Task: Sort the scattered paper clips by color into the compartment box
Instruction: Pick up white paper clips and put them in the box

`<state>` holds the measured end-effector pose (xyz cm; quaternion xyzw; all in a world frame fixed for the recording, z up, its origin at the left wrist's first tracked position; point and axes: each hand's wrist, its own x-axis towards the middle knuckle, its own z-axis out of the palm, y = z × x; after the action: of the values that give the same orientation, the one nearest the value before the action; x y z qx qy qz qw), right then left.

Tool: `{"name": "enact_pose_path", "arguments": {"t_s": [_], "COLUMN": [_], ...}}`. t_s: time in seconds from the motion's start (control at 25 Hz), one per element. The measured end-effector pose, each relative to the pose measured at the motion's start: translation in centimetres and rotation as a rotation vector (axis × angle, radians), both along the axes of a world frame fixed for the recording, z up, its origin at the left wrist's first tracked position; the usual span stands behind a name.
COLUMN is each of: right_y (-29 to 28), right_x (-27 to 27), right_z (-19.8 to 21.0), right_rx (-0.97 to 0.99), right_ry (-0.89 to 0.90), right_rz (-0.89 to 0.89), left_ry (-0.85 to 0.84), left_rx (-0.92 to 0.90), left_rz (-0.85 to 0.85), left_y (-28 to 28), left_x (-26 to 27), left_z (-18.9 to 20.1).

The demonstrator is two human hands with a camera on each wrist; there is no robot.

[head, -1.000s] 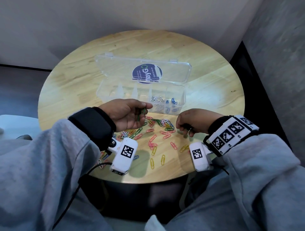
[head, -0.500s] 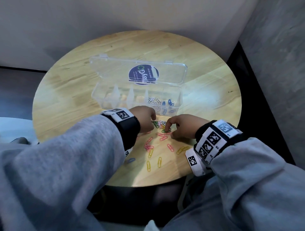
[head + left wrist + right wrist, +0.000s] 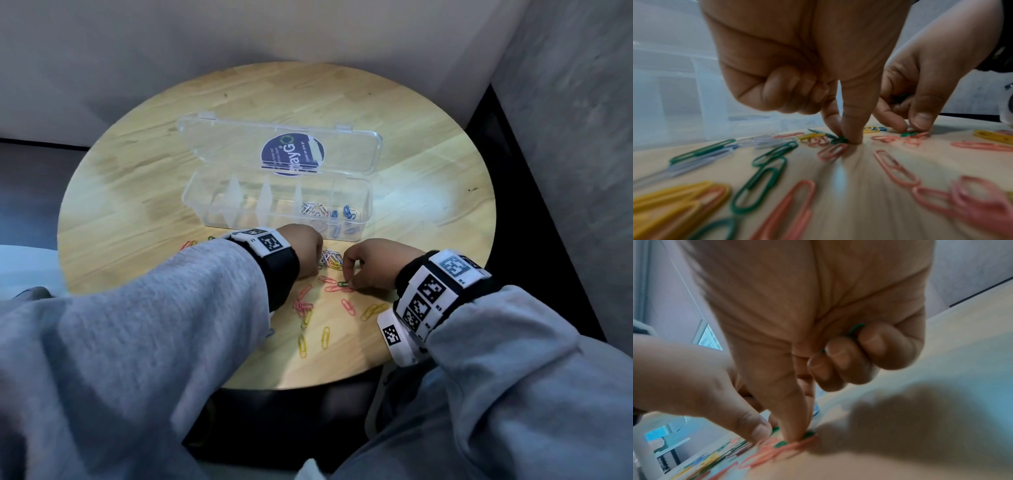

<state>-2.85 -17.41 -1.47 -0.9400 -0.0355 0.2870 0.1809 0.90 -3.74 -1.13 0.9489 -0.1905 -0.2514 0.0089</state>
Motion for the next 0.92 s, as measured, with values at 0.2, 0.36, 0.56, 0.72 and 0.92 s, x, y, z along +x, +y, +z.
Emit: {"name": "enact_pose_path", "arguments": {"t_s": [0.2,0.36,0.56,0.72,0.92], "right_y": [0.1,0.2,0.4,0.3,0.4], "right_x": [-0.1,-0.1,-0.1,-0.2,-0.2], "right_z": [0.0,0.0,0.1,0.1,0.1], "right_rx": [-0.023,-0.007,0.003,-0.005,-0.008], "right_ry": [-0.023,0.02,0.06,0.059,0.06], "right_rz": [0.019,0.009,0.002,0.013,0.016], "left_ry": [0.005,0.002,0.006,-0.011,0.0], "left_rx": [-0.021,-0.04,-0.047,-0.048,-0.064], "left_rz": [0.021,0.005,-0.014,0.104,0.072], "left_y": [0.8,1.3,0.9,1.3,1.2], "left_x": [0.1,0.2,0.2,0.3,0.1], "left_z": [-0.1,0.1,-0.5,-0.2,0.0]}}
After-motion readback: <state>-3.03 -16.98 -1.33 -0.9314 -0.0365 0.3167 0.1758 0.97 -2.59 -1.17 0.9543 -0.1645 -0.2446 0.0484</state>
